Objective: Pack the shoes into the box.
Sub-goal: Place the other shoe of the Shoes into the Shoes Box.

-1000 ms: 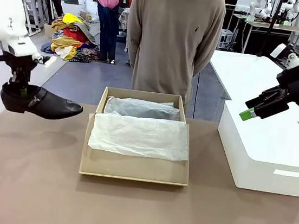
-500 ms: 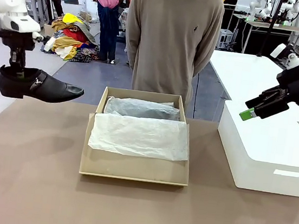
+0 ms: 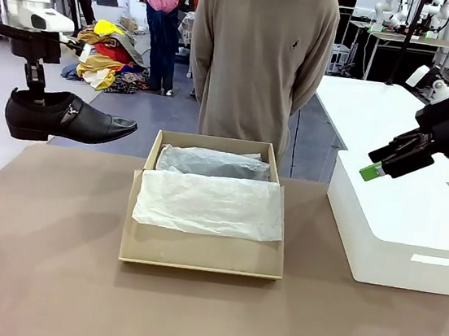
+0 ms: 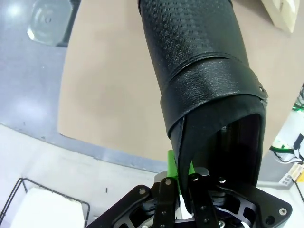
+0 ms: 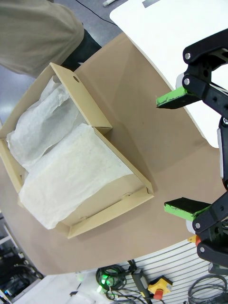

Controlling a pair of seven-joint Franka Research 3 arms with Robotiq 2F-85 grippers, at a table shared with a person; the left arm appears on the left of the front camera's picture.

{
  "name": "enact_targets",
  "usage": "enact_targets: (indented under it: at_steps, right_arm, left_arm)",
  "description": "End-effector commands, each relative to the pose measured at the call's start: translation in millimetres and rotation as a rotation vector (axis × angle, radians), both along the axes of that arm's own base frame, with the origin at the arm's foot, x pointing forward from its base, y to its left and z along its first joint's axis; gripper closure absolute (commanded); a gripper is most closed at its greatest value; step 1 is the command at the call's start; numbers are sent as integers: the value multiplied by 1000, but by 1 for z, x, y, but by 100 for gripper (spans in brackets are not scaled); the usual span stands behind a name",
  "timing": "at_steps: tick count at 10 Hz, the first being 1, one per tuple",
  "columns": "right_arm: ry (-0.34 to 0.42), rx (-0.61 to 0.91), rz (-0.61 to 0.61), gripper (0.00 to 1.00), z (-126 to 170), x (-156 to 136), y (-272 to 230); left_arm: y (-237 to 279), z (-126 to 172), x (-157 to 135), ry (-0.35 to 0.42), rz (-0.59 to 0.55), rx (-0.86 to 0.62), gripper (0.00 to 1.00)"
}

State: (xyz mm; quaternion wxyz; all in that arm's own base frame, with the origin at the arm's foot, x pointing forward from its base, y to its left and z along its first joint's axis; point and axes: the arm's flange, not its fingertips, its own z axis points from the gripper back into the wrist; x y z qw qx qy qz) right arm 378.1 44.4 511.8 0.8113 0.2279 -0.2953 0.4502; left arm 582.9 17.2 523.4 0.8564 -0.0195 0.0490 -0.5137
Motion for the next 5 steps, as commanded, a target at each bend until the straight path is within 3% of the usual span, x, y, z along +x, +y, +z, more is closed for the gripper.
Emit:
enact_targets:
  at_steps: [1, 5]
  right_arm:
    - [-22, 28, 22, 0, -2, 3, 0]
    - [-22, 28, 22, 0, -2, 3, 0]
  left_arm:
    - [10, -3, 2, 0, 11, 9, 100]
    - [10, -3, 2, 0, 11, 9, 100]
